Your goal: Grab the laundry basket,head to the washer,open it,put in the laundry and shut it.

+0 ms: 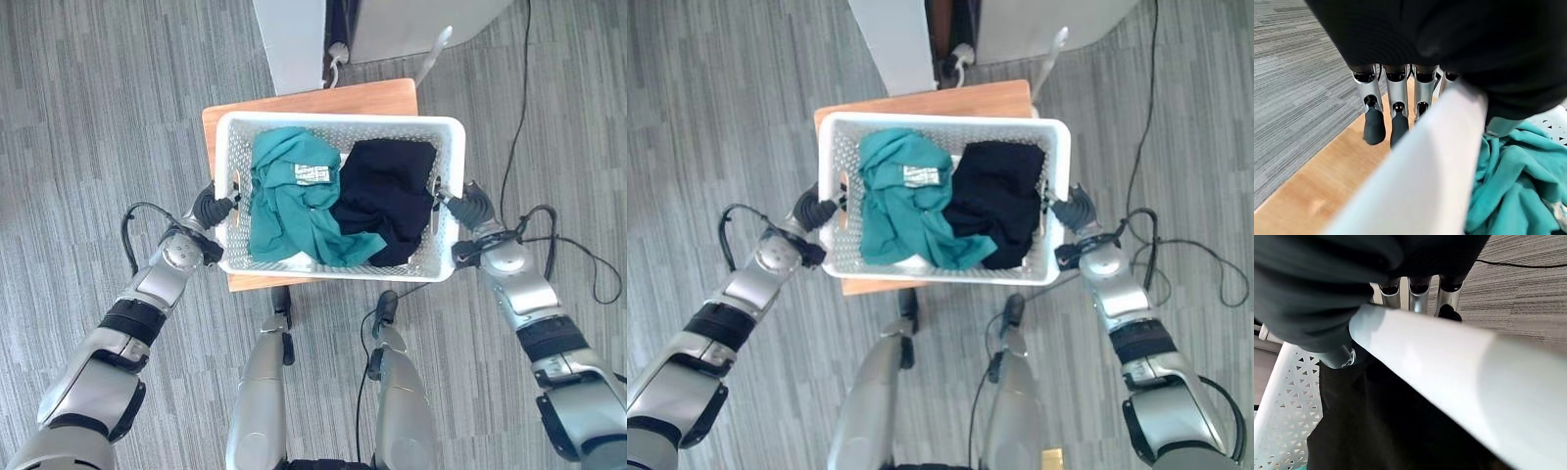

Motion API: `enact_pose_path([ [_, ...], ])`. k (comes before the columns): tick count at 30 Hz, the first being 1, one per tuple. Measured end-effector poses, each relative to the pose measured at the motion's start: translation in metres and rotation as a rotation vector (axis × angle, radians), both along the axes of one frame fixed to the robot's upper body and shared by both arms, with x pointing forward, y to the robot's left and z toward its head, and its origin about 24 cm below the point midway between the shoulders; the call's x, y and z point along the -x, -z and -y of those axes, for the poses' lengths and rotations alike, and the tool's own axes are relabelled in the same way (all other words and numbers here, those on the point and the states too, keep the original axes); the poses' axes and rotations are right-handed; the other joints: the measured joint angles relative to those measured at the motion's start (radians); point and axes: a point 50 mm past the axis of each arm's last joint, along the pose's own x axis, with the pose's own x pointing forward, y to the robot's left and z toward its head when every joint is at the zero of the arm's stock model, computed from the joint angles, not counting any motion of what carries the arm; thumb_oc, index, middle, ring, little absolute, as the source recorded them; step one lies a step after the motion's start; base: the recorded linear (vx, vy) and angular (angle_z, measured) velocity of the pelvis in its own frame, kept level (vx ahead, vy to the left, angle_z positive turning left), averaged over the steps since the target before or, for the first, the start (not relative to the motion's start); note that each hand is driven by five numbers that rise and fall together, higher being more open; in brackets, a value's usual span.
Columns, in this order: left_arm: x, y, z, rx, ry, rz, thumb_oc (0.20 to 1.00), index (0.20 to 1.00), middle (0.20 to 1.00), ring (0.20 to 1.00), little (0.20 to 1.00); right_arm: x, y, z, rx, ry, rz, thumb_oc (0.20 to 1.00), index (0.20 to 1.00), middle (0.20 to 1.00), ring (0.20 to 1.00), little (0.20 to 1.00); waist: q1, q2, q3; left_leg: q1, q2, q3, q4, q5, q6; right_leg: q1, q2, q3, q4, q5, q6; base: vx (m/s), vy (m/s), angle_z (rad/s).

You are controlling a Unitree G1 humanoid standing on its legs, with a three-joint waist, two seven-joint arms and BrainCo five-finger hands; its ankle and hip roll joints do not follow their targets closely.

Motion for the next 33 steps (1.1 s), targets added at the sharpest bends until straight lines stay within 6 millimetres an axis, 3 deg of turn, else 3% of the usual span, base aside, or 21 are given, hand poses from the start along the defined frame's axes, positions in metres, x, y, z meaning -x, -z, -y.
enact_pose_path([
  [3,0.017,0.030,-0.002,0.013,0.028,-0.102,0.200,0.200,0.200,0.200,0.200,0.015,0.030,0.004,-0.012,-0.007,-0.093,0.200,0.200,0.200,0.200,0.200,0.001,0.000,-0.001,0.070,0.000,0.007,-0.024,-0.001,0.000,0.055,0.000,0.002,-0.002,-0.009,-0.009,0.06,-0.036,-0.05],
  [6,0.030,0.042,0.002,0.017,0.083,-0.151,0.200,0.200,0.200,0.200,0.200,0.030,0.053,0.015,-0.029,0.003,-0.181,0.200,0.200,0.200,0.200,0.200,0.003,0.000,-0.001,0.141,0.000,0.017,-0.058,0.002,-0.005,0.109,0.001,0.005,-0.010,-0.017,-0.010,0.12,-0.069,-0.06],
  [14,0.047,0.054,0.013,0.044,0.190,-0.207,0.200,0.200,0.200,0.200,0.200,0.043,0.068,0.034,-0.037,0.006,-0.262,0.200,0.200,0.200,0.200,0.200,0.001,0.013,-0.013,0.374,-0.003,0.022,-0.164,0.022,-0.026,0.319,0.007,-0.006,-0.064,-0.027,0.005,0.08,-0.080,0.00],
  [16,0.052,0.061,0.015,0.056,0.202,-0.230,0.200,0.200,0.200,0.200,0.200,0.049,0.074,0.037,-0.041,0.012,-0.284,0.200,0.200,0.200,0.200,0.200,-0.001,0.021,-0.063,0.384,-0.001,0.020,-0.180,0.021,-0.027,0.331,0.010,-0.014,-0.078,-0.030,0.005,0.03,-0.097,0.04],
  [18,0.054,0.066,0.019,0.070,0.219,-0.253,0.200,0.200,0.200,0.200,0.200,0.053,0.079,0.042,-0.048,0.016,-0.307,0.200,0.200,0.200,0.200,0.200,-0.003,0.034,-0.076,0.424,-0.001,0.015,-0.206,0.029,-0.034,0.372,0.013,-0.027,-0.097,-0.030,0.006,0.03,-0.092,0.07],
  [24,0.078,0.112,0.031,0.125,0.250,-0.424,0.200,0.200,0.200,0.200,0.200,0.086,0.120,0.056,-0.066,0.042,-0.485,0.200,0.200,0.200,0.200,0.200,-0.003,0.067,-0.212,0.560,0.007,0.013,-0.300,0.039,-0.048,0.518,0.040,-0.054,-0.196,-0.029,0.005,0.06,-0.068,0.02],
  [33,0.081,0.129,0.052,0.144,0.300,-0.497,0.200,0.200,0.200,0.200,0.200,0.120,0.141,0.073,-0.085,0.100,-0.578,0.200,0.200,0.200,0.200,0.200,-0.037,0.072,-0.318,0.615,0.030,-0.012,-0.337,0.048,-0.067,0.589,0.068,-0.084,-0.227,-0.044,0.000,0.03,-0.036,0.08],
])
